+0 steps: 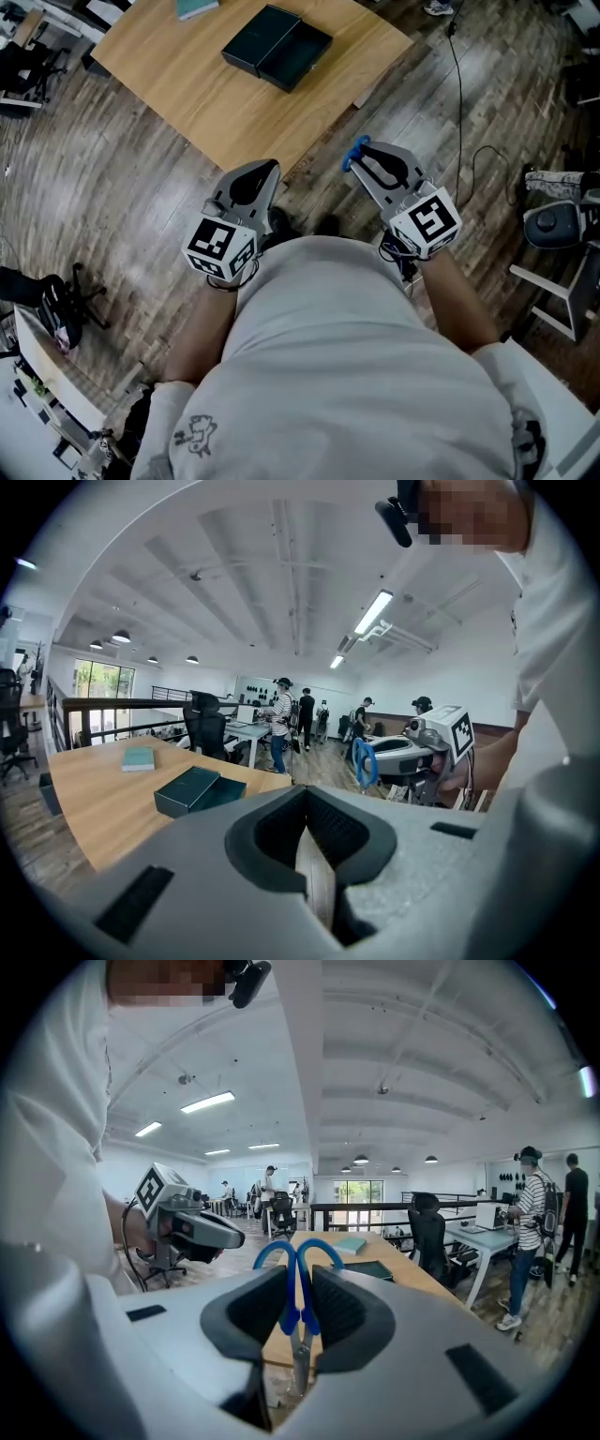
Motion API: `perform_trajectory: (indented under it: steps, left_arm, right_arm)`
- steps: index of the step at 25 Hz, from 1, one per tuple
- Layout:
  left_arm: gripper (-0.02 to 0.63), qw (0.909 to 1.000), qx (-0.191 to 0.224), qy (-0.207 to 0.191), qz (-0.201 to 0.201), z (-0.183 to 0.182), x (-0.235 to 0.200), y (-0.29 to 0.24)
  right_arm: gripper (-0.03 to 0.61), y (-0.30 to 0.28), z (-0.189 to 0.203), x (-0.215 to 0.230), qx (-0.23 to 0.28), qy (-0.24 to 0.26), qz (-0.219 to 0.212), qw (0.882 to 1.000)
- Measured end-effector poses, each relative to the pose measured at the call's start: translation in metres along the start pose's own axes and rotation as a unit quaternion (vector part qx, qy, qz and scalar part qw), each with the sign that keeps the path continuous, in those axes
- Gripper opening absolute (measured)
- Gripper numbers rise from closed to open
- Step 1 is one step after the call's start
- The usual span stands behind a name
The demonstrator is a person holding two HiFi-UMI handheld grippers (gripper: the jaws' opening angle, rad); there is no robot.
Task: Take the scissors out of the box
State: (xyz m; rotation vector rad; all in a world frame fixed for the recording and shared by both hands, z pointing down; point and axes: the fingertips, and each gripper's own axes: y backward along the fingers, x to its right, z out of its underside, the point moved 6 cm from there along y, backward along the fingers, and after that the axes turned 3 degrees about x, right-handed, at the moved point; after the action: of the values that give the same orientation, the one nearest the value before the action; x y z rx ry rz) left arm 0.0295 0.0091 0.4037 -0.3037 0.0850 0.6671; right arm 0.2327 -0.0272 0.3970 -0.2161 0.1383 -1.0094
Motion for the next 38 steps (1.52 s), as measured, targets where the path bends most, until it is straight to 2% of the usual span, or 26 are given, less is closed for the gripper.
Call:
perform_trajectory:
  steps: [6,11,15,21,31,38]
  left_arm:
    - [0.005,0.9999,-0.012,0.007,-0.010,0.010,0.028,0.005]
    - [0.005,0.9997,-0.018,0.006,-0.014,0.021,0.033,0.024]
    - [0.005,0.9999,-0.013,0.005,-0.004,0.020,0.029,0.041]
    - [0.005,0.9998,0.002,-0.014,0.015,0.014,0.019,0.083]
    - [0.005,0.9994,0.020,-0.009,0.026,0.028,-0.008,0.170]
    - [0.005,0.9987,0.030,-0.013,0.039,0.036,-0.017,0.211]
  right_arm:
    - [0.091,0.024,0.018,-0.004,-0.004,-0.016,-0.013,1.000]
    - [0.091,0.027,0.027,-0.023,-0.008,-0.019,-0.015,1.000]
    - [0.091,0.025,0.019,-0.042,0.003,-0.020,-0.007,1.000]
    - [0.092,0.015,0.007,-0.092,0.007,-0.020,0.002,1.000]
    - [0.092,0.003,-0.010,-0.182,0.018,-0.014,0.024,0.999]
    - [0.094,0.003,-0.020,-0.227,0.026,-0.005,0.052,0.998]
